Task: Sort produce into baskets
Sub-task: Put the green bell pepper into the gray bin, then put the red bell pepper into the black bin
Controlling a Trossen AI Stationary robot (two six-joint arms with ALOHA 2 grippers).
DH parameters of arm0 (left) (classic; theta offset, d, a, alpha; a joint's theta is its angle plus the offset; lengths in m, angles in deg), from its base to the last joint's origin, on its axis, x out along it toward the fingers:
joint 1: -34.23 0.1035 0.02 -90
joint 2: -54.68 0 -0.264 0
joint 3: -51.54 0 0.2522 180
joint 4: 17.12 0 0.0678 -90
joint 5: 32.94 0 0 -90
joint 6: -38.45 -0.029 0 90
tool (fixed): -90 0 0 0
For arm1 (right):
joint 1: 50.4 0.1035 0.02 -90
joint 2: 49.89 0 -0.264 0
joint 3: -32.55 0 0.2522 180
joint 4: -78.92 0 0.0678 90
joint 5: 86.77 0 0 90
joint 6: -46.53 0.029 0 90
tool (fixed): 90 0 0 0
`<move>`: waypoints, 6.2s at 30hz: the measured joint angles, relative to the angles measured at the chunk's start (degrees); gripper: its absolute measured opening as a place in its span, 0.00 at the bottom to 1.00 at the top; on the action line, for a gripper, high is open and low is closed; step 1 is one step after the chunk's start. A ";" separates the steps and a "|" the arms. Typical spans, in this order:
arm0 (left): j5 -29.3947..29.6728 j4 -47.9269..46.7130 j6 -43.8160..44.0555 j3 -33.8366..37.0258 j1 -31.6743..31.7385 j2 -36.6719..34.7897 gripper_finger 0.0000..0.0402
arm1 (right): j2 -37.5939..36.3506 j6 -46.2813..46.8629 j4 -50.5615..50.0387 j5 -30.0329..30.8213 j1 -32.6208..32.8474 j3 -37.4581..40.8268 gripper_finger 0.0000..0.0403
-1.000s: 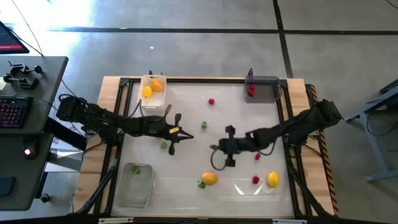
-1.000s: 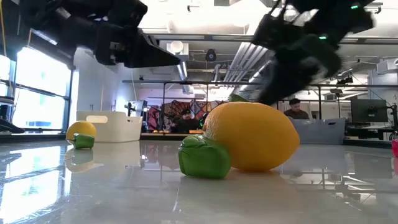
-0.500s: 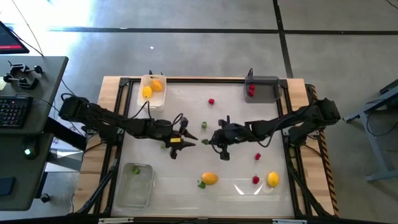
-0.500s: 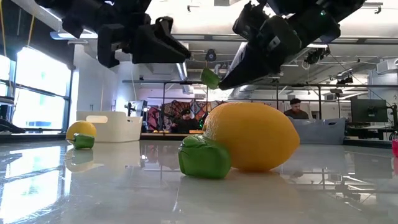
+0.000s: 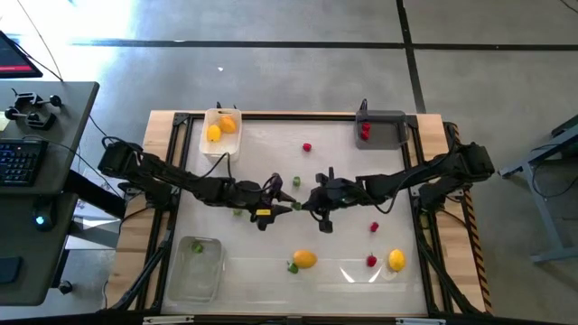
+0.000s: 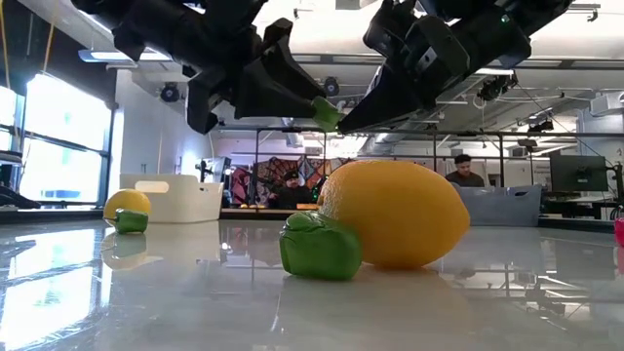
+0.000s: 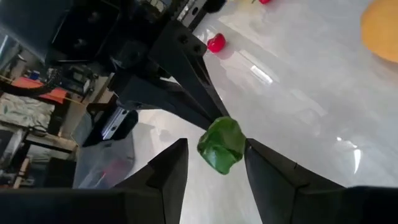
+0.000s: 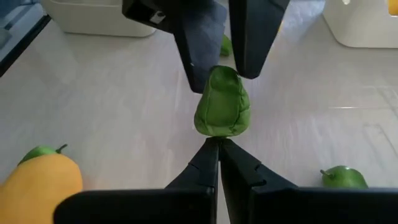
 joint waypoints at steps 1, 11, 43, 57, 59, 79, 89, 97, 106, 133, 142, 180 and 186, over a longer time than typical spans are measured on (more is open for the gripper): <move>0.00 0.02 -0.24 0.00 -0.02 0.00 0.36 | 0.00 0.00 0.04 -0.34 0.00 0.01 0.00; -1.32 0.72 -6.48 0.00 -0.84 -0.01 0.34 | 0.00 1.86 1.34 -4.56 0.00 -0.02 0.00; 0.41 0.60 -8.28 0.00 -2.23 0.11 0.18 | 0.00 5.01 4.19 -9.87 -0.87 0.01 0.00; 3.51 -3.99 -4.60 0.00 -2.19 0.20 0.10 | 0.00 4.48 3.28 -8.45 -0.87 0.01 0.19; 3.63 -5.71 -3.44 0.00 -2.19 0.08 0.08 | -0.36 4.46 2.49 -6.87 -0.87 0.01 0.25; -3.27 -60.50 47.09 -9.57 -17.33 -27.21 0.05 | -3.28 -1.16 -4.79 9.35 -2.36 -0.02 0.42; -12.22 -65.32 79.44 -5.06 -29.28 -31.76 0.06 | -3.26 -1.11 -5.48 9.32 -2.38 -0.02 0.42; -15.30 -62.52 87.53 6.83 -30.59 -31.69 0.04 | -3.26 -1.11 -5.65 9.32 -2.38 -0.02 0.42; -16.07 -60.79 94.32 8.48 -28.11 -31.69 0.15 | -3.23 -1.09 -5.66 9.32 -2.38 -0.02 0.42; -22.22 -46.27 60.44 8.37 -11.39 -39.09 0.06 | -3.21 -1.31 -6.07 11.46 -2.17 -0.02 0.42; -23.29 -35.50 38.81 8.37 3.39 -34.44 0.01 | -3.21 -1.28 -7.37 11.05 -2.10 -0.02 0.42; -37.57 22.60 33.78 8.46 20.76 2.24 0.00 | -2.64 -3.13 -5.05 10.08 -13.25 -0.02 0.42; -37.55 24.44 33.87 8.46 20.70 5.31 0.00 | 0.70 -6.01 4.43 2.01 -13.25 2.05 0.42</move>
